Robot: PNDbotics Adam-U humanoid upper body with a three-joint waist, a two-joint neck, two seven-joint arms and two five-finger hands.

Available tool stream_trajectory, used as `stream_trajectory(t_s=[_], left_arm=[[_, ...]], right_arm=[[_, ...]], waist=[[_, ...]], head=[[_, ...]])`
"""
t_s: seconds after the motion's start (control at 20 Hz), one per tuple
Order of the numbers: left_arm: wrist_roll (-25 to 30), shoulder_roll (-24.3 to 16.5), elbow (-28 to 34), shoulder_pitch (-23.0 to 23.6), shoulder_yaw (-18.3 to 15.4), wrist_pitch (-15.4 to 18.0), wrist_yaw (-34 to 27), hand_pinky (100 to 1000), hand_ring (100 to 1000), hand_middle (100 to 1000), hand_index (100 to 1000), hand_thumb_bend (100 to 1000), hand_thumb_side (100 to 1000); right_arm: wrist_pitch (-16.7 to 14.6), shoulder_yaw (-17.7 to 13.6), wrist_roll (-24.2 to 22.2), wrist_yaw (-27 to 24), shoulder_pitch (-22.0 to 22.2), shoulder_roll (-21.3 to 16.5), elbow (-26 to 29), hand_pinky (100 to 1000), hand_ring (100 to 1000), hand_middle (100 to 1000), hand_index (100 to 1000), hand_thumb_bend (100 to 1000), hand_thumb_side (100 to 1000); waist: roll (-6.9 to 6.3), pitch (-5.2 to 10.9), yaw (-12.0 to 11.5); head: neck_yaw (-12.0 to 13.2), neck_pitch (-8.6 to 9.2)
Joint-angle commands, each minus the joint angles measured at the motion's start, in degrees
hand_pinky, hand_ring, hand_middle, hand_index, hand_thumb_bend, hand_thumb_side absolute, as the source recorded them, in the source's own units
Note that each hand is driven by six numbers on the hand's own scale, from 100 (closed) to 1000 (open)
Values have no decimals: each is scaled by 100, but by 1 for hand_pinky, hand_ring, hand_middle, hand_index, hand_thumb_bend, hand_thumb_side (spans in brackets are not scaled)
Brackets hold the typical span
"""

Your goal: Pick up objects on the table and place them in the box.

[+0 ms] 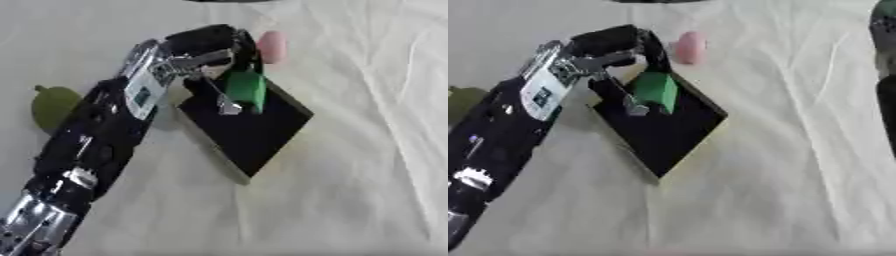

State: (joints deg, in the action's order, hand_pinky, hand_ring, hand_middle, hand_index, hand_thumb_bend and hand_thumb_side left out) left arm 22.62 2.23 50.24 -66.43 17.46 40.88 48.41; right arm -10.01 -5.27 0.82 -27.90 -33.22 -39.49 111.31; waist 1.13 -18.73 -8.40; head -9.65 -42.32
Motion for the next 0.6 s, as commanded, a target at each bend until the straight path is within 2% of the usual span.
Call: stream_trajectory(t_s=[0.05,0.15,0.25,0.3,0.35,0.45,0.55,0.6], left_arm=[[1065,114,126,9,-73,1066,261,602,529,447,642,100,250],[1060,141,142,64,-60,1045,449,640,566,482,705,100,254],[1064,161,143,124,-51,1007,671,696,625,545,817,100,257],[1068,174,155,152,-47,989,787,728,666,591,858,100,259],[1072,189,169,177,-43,976,896,782,727,677,898,100,261],[1112,204,216,207,-19,1009,1135,840,784,746,922,100,265],[1163,201,235,233,-21,1037,1370,970,910,869,969,100,267],[1155,190,264,240,-34,1031,1474,1000,939,894,984,116,270]], right_arm=[[43,-79,7,19,-54,-88,101,938,759,617,769,100,565],[43,-87,15,19,-50,-93,109,938,759,617,769,100,566],[46,-98,30,17,-44,-92,113,938,759,617,769,100,566],[48,-100,34,17,-42,-91,115,938,759,617,769,100,566],[51,-101,37,16,-41,-91,117,938,759,617,769,100,566],[54,-104,47,11,-43,-88,119,938,760,617,769,100,567],[53,-105,57,7,-44,-88,126,937,760,617,769,100,567],[52,-106,63,5,-39,-89,127,938,760,617,769,100,567]], waist=[[8,108,3],[3,109,4],[1,106,3],[1,105,2],[0,106,-1],[-2,112,-7],[-5,123,-11],[-7,129,-11]], head=[[-11,-27],[-11,-21],[-29,-13],[-29,-14],[-26,-13],[-24,-3],[-29,4],[-36,2]])
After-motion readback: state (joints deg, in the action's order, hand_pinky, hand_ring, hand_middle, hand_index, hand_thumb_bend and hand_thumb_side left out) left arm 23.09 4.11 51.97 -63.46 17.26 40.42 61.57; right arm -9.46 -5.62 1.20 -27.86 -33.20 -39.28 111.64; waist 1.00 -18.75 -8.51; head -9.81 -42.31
